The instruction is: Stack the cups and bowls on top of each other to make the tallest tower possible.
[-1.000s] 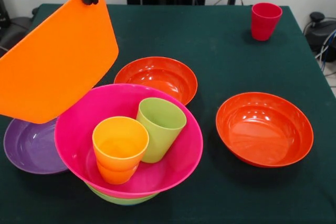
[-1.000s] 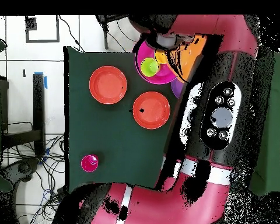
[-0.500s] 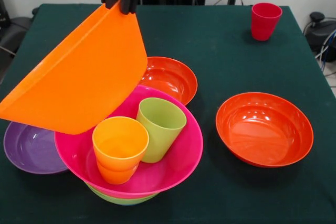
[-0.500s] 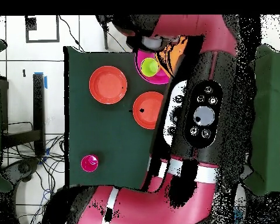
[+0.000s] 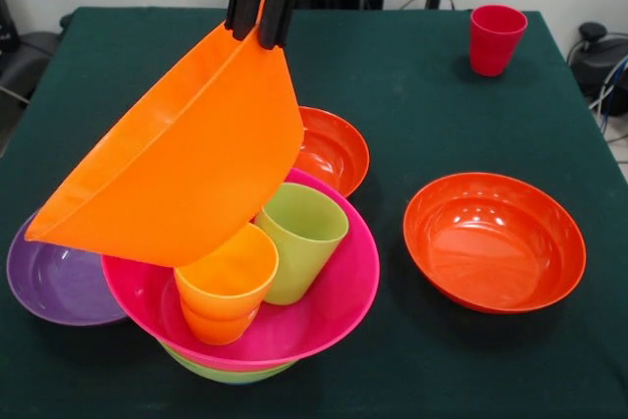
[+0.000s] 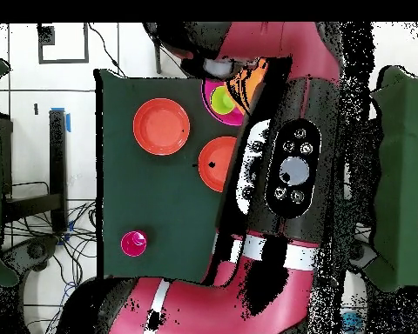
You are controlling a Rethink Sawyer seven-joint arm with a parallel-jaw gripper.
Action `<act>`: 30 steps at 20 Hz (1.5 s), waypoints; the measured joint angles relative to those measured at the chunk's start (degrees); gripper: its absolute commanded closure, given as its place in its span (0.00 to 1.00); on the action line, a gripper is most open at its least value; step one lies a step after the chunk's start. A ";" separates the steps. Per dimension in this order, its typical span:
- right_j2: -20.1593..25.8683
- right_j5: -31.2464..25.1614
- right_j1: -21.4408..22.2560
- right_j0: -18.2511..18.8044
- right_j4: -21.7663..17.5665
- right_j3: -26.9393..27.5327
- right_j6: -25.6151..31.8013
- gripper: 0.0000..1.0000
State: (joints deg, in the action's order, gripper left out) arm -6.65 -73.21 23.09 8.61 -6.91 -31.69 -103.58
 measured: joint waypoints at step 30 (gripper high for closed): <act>-3.45 6.29 -2.84 -0.86 0.37 -2.03 0.00 1.00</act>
State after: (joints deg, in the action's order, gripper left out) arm -10.11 -66.93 20.25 7.75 -6.54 -33.72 -103.58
